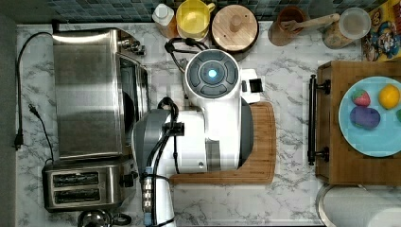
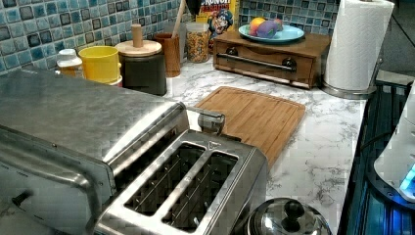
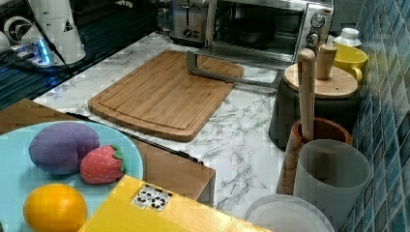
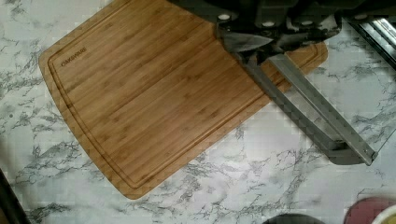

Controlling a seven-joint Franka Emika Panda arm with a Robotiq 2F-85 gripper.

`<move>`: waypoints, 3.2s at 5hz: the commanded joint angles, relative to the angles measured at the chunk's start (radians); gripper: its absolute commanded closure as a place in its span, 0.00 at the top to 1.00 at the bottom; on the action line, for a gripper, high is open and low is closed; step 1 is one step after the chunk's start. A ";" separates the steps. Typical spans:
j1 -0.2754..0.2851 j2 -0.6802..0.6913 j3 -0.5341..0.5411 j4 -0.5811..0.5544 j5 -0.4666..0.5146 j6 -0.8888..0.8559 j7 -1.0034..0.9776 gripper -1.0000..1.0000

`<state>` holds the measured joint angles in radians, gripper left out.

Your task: Close the oven.

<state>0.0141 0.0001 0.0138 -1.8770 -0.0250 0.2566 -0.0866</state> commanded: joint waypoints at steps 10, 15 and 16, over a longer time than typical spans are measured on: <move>-0.148 0.365 -0.037 -0.002 0.733 0.268 -1.287 0.00; -0.187 0.396 0.033 -0.059 0.836 0.343 -1.355 0.00; -0.194 0.374 0.035 -0.048 0.807 0.312 -1.339 0.00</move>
<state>-0.1740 0.4792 0.0148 -1.9854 0.7422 0.5913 -1.4053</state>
